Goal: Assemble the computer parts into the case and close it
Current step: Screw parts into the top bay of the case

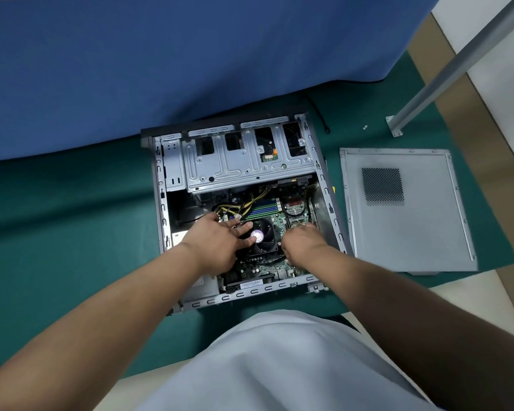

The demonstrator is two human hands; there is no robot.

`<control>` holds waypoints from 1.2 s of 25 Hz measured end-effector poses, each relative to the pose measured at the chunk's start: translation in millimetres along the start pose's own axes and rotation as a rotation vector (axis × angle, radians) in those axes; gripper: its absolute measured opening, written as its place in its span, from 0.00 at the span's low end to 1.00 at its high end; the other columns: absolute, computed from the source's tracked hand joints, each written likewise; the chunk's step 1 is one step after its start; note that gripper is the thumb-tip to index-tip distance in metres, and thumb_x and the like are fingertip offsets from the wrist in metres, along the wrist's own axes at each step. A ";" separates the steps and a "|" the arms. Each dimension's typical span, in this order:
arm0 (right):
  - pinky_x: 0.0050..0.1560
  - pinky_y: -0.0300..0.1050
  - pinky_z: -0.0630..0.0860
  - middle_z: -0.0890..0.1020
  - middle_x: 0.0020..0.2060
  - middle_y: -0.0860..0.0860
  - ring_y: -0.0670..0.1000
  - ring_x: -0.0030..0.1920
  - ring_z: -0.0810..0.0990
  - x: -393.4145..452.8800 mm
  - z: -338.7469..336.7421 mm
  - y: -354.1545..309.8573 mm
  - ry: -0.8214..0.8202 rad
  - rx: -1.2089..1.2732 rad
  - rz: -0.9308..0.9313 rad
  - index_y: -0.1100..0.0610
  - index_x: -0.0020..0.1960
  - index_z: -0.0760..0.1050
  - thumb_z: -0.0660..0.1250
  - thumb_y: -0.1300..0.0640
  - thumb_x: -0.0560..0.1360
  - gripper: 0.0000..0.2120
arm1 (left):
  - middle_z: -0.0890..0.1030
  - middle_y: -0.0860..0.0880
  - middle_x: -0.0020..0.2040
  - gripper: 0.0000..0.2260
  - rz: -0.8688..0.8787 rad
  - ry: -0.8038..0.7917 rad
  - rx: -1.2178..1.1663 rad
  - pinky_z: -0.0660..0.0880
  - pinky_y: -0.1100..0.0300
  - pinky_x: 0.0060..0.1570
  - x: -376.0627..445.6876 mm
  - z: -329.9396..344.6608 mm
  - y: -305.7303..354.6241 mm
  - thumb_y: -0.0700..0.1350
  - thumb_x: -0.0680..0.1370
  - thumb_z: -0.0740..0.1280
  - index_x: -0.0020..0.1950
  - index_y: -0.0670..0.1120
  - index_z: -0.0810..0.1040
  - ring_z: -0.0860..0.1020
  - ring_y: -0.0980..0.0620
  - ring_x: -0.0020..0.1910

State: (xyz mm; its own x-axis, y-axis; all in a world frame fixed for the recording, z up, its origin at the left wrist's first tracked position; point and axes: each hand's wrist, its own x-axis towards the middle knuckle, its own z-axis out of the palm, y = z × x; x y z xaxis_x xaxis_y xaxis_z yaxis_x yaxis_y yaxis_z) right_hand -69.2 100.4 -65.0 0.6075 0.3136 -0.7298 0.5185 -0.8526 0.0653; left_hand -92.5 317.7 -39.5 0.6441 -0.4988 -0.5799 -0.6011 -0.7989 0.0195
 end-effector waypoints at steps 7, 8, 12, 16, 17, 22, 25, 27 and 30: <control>0.61 0.54 0.79 0.77 0.64 0.55 0.57 0.59 0.80 -16.0 -6.8 10.1 -0.216 0.099 -0.044 0.58 0.68 0.76 0.61 0.57 0.82 0.16 | 0.71 0.62 0.75 0.22 -0.208 0.191 -0.325 0.78 0.52 0.58 6.9 3.7 2.1 0.51 0.80 0.55 0.74 0.66 0.70 0.72 0.56 0.73; 0.61 0.54 0.80 0.78 0.64 0.55 0.57 0.59 0.80 -17.5 -8.5 11.4 -0.259 0.107 -0.034 0.58 0.69 0.75 0.59 0.53 0.84 0.17 | 0.74 0.61 0.73 0.21 -0.249 0.211 -0.378 0.79 0.53 0.53 11.1 1.9 3.3 0.51 0.81 0.55 0.73 0.65 0.72 0.75 0.54 0.71; 0.64 0.54 0.78 0.76 0.67 0.55 0.58 0.61 0.80 -19.1 -13.9 8.2 -0.383 0.023 -0.007 0.59 0.73 0.73 0.56 0.55 0.85 0.19 | 0.70 0.54 0.75 0.20 -0.459 0.169 -0.607 0.75 0.51 0.51 21.0 -3.9 -2.2 0.51 0.83 0.56 0.76 0.60 0.70 0.77 0.44 0.67; 0.71 0.59 0.72 0.66 0.78 0.56 0.61 0.72 0.72 -13.4 -14.9 0.1 -0.438 -0.061 -0.011 0.55 0.79 0.65 0.54 0.54 0.85 0.22 | 0.49 0.55 0.85 0.28 -0.498 -0.170 -0.480 0.62 0.44 0.76 32.9 -10.8 -3.7 0.53 0.84 0.51 0.85 0.53 0.49 0.55 0.48 0.82; 0.73 0.60 0.69 0.63 0.80 0.55 0.62 0.75 0.68 -11.7 -14.7 -1.1 -0.449 -0.068 -0.014 0.55 0.80 0.63 0.53 0.52 0.86 0.23 | 0.47 0.54 0.85 0.29 -0.491 -0.219 -0.451 0.56 0.43 0.78 37.6 -12.6 -4.4 0.52 0.84 0.51 0.85 0.52 0.47 0.51 0.49 0.83; 0.78 0.65 0.55 0.48 0.83 0.55 0.63 0.81 0.50 -6.9 -7.7 0.3 -0.492 -0.047 -0.002 0.53 0.82 0.55 0.51 0.42 0.85 0.29 | 0.44 0.53 0.85 0.31 -0.435 -0.391 -0.317 0.46 0.39 0.79 52.6 -14.0 -11.1 0.47 0.82 0.51 0.85 0.50 0.44 0.47 0.48 0.84; 0.79 0.66 0.51 0.43 0.83 0.56 0.64 0.81 0.45 -10.1 -8.5 0.8 -0.495 -0.008 0.024 0.54 0.83 0.53 0.51 0.40 0.85 0.31 | 0.44 0.54 0.85 0.31 -0.423 -0.435 -0.321 0.49 0.39 0.79 57.4 -18.1 -15.3 0.47 0.82 0.52 0.85 0.51 0.45 0.49 0.48 0.83; 0.79 0.62 0.57 0.47 0.83 0.57 0.63 0.81 0.52 -14.8 -10.9 3.2 -0.453 0.065 0.030 0.56 0.82 0.56 0.52 0.42 0.85 0.30 | 0.53 0.52 0.84 0.30 -0.413 -0.395 -0.345 0.58 0.41 0.78 56.1 -19.8 -15.4 0.47 0.82 0.53 0.84 0.52 0.52 0.58 0.45 0.82; 0.79 0.57 0.58 0.51 0.83 0.56 0.60 0.81 0.55 -25.4 -19.0 9.7 -0.346 0.191 -0.031 0.60 0.81 0.59 0.53 0.46 0.86 0.28 | 0.70 0.49 0.77 0.24 -0.410 -0.188 -0.346 0.72 0.46 0.66 42.1 -17.7 -11.7 0.50 0.82 0.55 0.79 0.52 0.66 0.74 0.42 0.71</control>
State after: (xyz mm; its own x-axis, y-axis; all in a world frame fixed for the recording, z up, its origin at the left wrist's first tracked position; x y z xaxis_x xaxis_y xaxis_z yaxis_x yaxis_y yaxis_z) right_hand -68.2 92.1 -32.9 0.3374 0.2085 -0.9180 0.3926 -0.9175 -0.0641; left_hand -50.0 300.1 -49.8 0.6781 -0.0811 -0.7305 -0.1088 -0.9940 0.0094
